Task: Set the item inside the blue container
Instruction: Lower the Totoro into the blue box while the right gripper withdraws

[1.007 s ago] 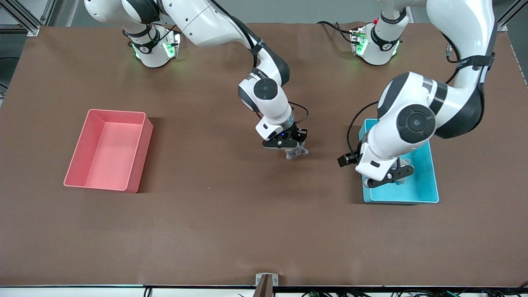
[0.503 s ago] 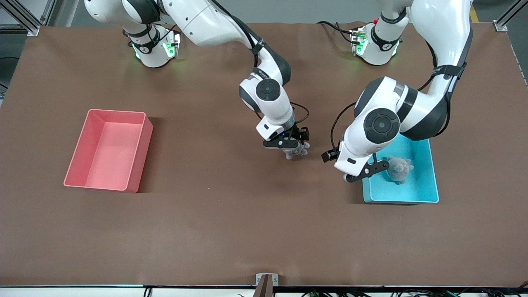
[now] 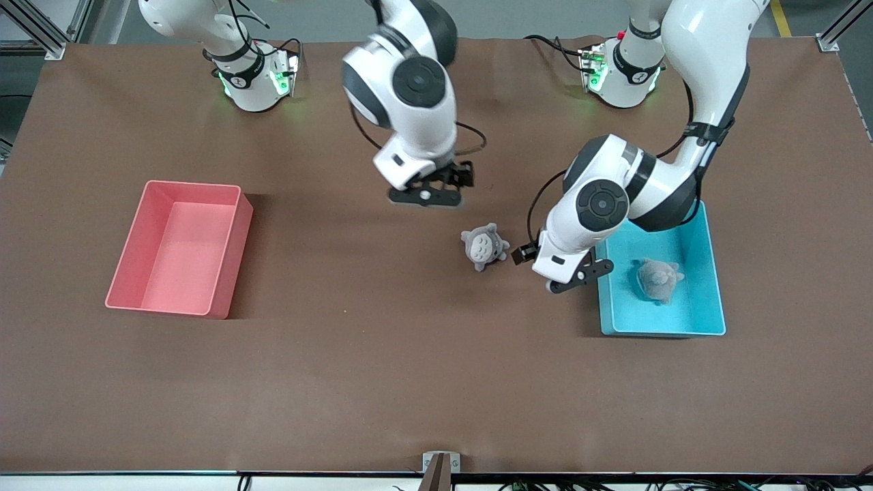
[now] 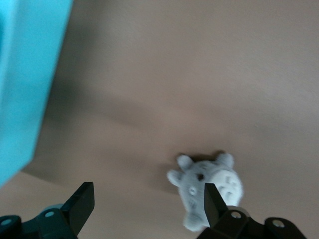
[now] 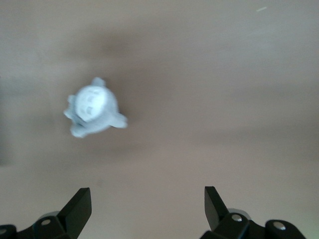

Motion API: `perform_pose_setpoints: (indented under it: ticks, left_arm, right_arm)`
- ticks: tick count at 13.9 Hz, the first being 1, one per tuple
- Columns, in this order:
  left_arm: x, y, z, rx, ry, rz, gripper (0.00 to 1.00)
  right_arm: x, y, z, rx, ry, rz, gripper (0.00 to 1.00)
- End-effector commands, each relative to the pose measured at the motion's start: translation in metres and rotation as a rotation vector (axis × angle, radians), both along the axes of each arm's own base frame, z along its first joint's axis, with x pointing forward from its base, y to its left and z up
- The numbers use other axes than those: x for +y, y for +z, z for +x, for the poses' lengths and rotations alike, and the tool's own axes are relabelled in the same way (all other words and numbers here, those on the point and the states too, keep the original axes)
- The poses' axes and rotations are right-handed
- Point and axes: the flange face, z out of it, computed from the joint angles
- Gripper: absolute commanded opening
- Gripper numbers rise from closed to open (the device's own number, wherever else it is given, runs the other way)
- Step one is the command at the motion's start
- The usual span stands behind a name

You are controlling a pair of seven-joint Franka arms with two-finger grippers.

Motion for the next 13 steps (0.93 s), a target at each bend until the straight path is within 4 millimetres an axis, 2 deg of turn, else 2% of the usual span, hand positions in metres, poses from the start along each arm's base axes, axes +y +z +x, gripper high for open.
perform_pose_setpoints:
  ticks: [1,3,5,7,10,12,13]
  left_arm:
    - [-0.04,-0.023,-0.014,-0.008,0.076,-0.074,0.95]
    - [-0.067,-0.043,-0.028,0.007,0.135,-0.068,0.93]
    - [-0.081,-0.064,-0.033,0.005,0.158,-0.082,0.92]
    - [-0.081,-0.076,-0.035,0.016,0.153,-0.077,0.92]
    - [-0.078,-0.102,-0.044,0.042,0.128,-0.041,0.9]
    - [-0.082,-0.116,-0.05,0.047,0.105,-0.02,0.84]
    - [-0.082,-0.119,-0.05,0.052,0.105,-0.019,0.77]
  right_arm:
    - [-0.11,0.071,0.0,0.026,0.06,0.022,1.0]
    - [-0.17,0.102,-0.007,0.04,0.078,0.037,1.0]
    - [-0.228,0.113,-0.011,0.034,0.087,0.057,1.0]
    - [-0.287,0.119,-0.004,0.021,0.11,0.078,1.0]
    - [-0.359,0.121,0.009,0.003,0.118,0.089,1.0]
    - [-0.409,0.121,0.019,-0.009,0.132,0.1,1.0]
    - [-0.435,0.12,0.023,-0.017,0.136,0.102,1.0]
